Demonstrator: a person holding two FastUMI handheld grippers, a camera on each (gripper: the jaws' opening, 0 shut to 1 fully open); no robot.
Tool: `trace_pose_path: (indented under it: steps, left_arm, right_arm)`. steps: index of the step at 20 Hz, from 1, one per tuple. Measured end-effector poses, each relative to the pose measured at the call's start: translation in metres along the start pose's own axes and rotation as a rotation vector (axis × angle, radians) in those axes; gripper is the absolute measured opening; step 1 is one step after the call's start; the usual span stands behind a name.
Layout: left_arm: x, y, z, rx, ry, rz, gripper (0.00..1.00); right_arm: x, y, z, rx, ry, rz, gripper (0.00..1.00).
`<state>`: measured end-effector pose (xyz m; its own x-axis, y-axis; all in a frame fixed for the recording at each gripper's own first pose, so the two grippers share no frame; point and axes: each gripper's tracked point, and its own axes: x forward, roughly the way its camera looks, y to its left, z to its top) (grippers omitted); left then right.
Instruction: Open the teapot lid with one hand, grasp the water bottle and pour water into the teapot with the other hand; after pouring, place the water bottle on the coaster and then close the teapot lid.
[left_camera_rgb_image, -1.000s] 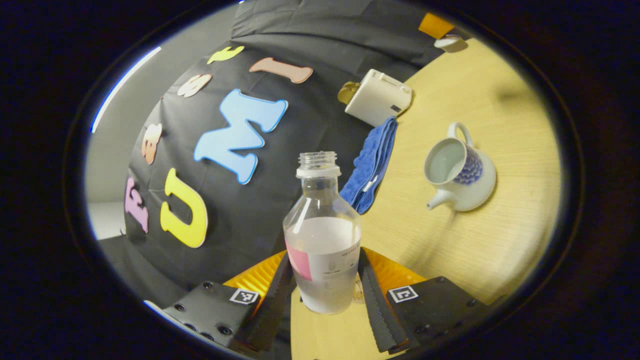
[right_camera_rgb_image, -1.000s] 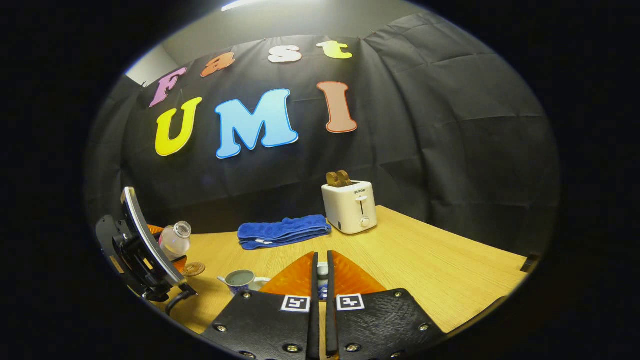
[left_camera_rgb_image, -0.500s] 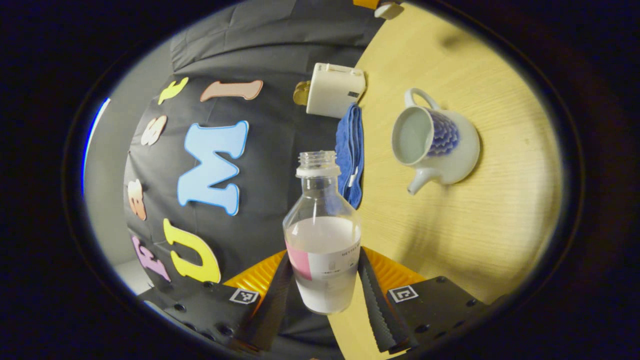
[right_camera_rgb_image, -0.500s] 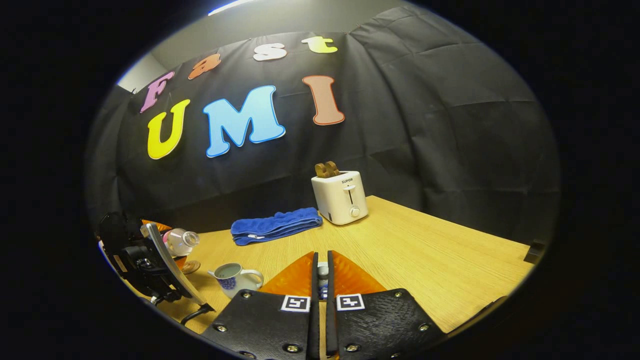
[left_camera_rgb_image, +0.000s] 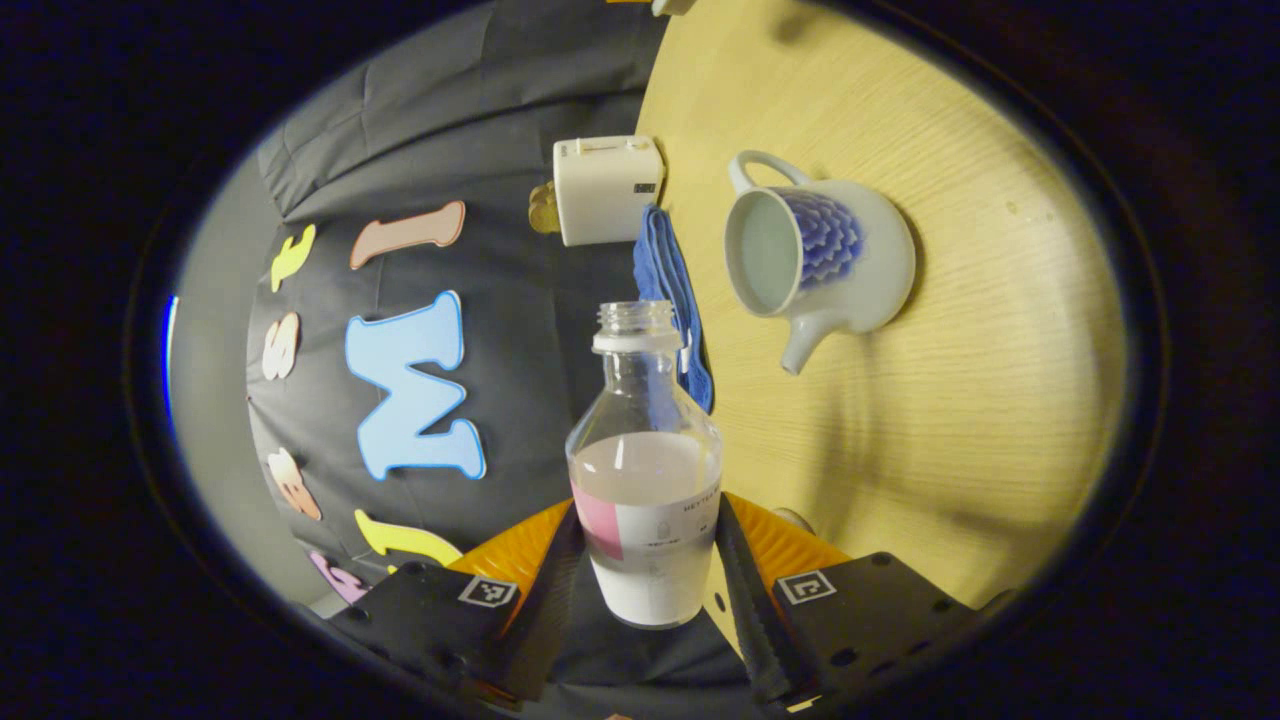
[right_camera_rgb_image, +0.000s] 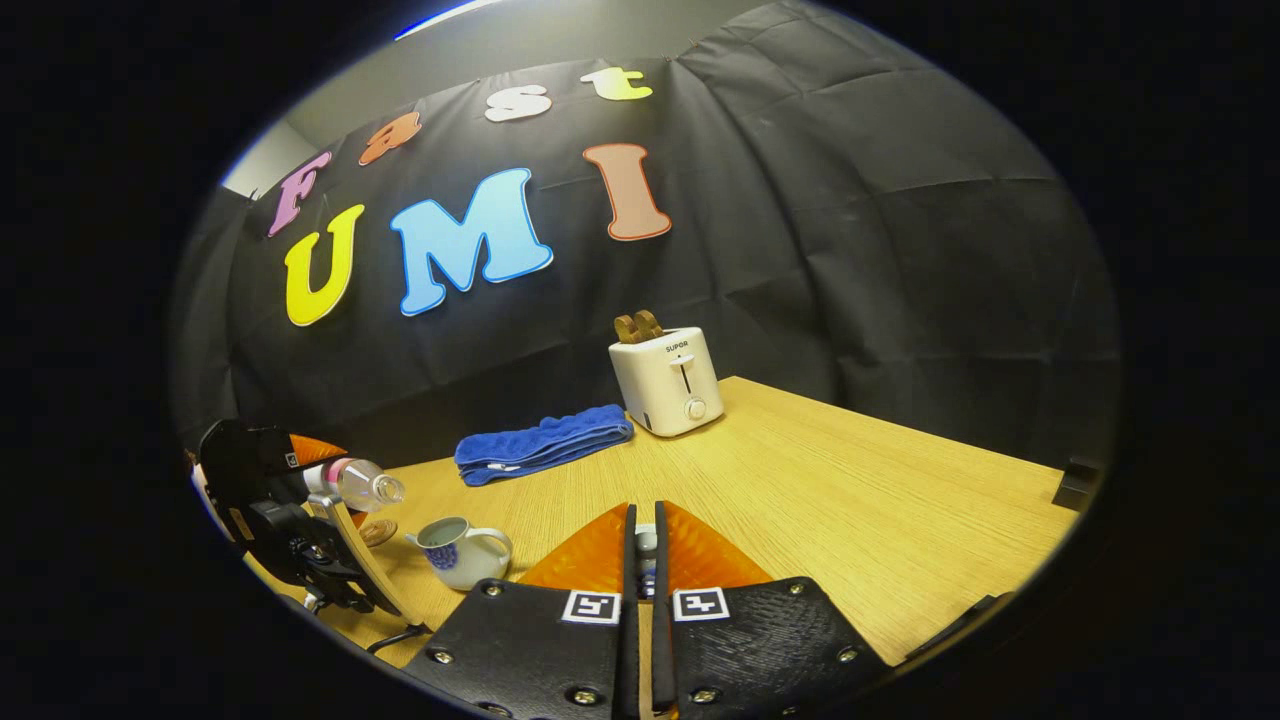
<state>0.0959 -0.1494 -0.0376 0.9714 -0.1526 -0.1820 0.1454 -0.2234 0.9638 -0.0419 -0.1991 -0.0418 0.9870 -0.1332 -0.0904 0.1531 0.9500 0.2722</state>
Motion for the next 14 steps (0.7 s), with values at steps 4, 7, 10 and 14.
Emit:
trace_pose_path:
  steps: [4,7,10,14]
  left_arm:
    - [0.000,0.001,0.000,0.058,0.005,-0.002,0.84]
    - [-0.002,0.004,0.000,0.102,0.012,0.005,0.84]
    - [-0.001,0.008,0.002,0.140,0.016,0.011,0.84]
    - [-0.002,0.012,0.001,0.183,0.022,0.013,0.84]
  right_arm:
    - [0.001,-0.002,-0.003,0.008,0.010,0.004,0.05]
    - [0.002,-0.003,-0.005,0.011,0.015,0.010,0.05]
    - [0.003,-0.003,-0.007,0.016,0.019,0.018,0.05]
    - [0.002,-0.002,-0.008,0.021,0.025,0.027,0.05]
